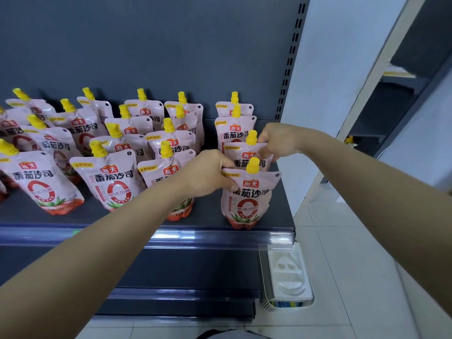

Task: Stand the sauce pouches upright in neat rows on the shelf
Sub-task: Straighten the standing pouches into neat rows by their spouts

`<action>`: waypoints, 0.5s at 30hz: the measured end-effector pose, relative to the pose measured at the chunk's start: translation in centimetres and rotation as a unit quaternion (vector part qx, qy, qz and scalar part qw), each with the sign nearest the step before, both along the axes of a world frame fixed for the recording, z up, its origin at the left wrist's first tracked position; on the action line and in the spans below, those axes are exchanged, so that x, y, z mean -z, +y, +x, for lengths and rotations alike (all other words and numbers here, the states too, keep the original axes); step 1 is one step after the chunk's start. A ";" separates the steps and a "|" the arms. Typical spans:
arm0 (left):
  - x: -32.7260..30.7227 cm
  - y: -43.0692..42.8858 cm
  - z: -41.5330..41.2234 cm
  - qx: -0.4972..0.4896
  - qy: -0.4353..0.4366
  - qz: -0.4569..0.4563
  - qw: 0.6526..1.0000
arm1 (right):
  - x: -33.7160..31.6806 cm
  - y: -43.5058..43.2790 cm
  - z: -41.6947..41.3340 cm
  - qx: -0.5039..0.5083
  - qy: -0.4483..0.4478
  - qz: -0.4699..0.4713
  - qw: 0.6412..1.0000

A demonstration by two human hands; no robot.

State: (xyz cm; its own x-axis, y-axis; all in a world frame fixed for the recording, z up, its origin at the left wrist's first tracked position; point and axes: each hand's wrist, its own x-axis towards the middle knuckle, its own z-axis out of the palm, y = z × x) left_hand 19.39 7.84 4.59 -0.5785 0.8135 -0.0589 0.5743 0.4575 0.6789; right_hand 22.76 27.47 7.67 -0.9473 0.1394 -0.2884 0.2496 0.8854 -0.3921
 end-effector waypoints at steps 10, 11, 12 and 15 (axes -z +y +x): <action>-0.2 -0.1 -0.4 0.002 0.040 -0.011 0.999 | -0.2 -0.4 0.0 0.003 -0.014 0.003 1.000; -0.2 -0.2 -0.4 0.003 0.040 -0.010 0.999 | -0.2 -0.4 0.0 0.005 -0.014 0.000 1.000; -0.2 -0.2 -0.5 0.004 0.041 -0.010 0.999 | -0.2 -0.3 0.1 0.006 -0.015 -0.002 1.000; -0.2 -0.3 -0.5 0.012 0.047 -0.012 0.999 | -0.3 -0.3 0.2 0.008 -0.018 -0.004 1.000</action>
